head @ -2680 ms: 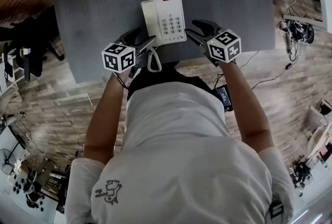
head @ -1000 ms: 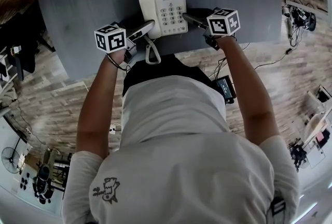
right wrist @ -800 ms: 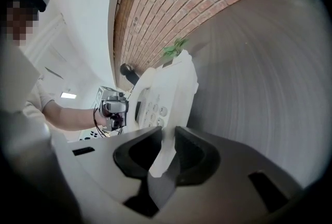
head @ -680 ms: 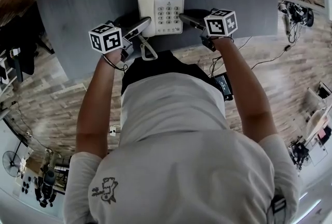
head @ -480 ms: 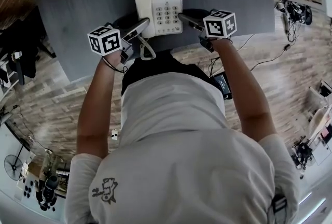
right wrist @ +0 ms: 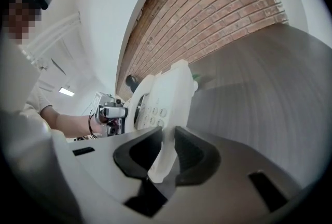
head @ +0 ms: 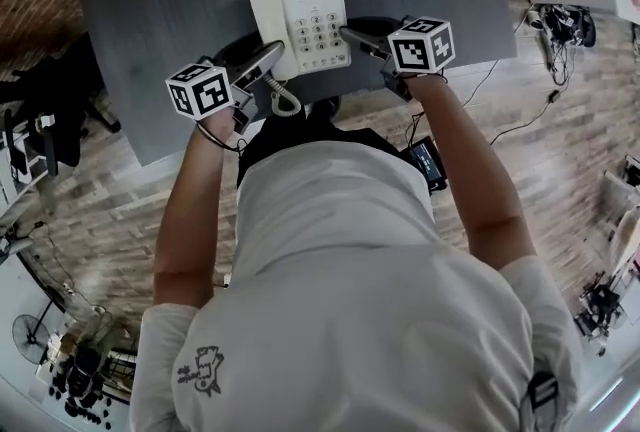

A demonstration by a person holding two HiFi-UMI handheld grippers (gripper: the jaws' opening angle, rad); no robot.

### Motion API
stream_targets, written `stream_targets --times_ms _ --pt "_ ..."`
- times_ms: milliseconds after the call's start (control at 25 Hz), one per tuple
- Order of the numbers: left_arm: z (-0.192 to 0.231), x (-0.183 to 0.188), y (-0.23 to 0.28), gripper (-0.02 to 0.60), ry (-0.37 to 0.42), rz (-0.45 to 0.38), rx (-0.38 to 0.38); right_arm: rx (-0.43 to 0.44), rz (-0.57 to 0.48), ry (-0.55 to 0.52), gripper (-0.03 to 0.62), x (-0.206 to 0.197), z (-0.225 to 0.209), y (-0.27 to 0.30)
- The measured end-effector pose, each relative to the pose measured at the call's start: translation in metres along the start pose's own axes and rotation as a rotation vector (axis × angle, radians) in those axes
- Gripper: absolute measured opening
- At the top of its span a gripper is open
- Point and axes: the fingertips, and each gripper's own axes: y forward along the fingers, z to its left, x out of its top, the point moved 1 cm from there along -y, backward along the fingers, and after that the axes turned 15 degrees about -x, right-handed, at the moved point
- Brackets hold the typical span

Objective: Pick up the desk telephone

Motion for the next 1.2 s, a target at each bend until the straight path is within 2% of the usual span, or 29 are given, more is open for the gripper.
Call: stream_targets --times_ms 360,640,1080,1200 --pt "-0.031 0.015 -0.002 0.288 0.049 -0.009 0.017 0.024 -0.071 -0.022 0.081 0.018 0.013 -0.024" --pt "-0.040 0.019 -0.005 0.287 0.067 0.000 0.032 0.040 -0.092 -0.011 0.080 0.021 0.017 -0.030" --pt "-0.045 0.022 -0.007 0.287 0.079 0.026 -0.020 -0.012 -0.134 0.007 0.078 0.021 0.025 -0.041" --pt "-0.045 0.024 -0.030 0.287 0.087 0.031 -0.038 -0.033 -0.150 0.012 0.078 0.020 0.049 -0.034"
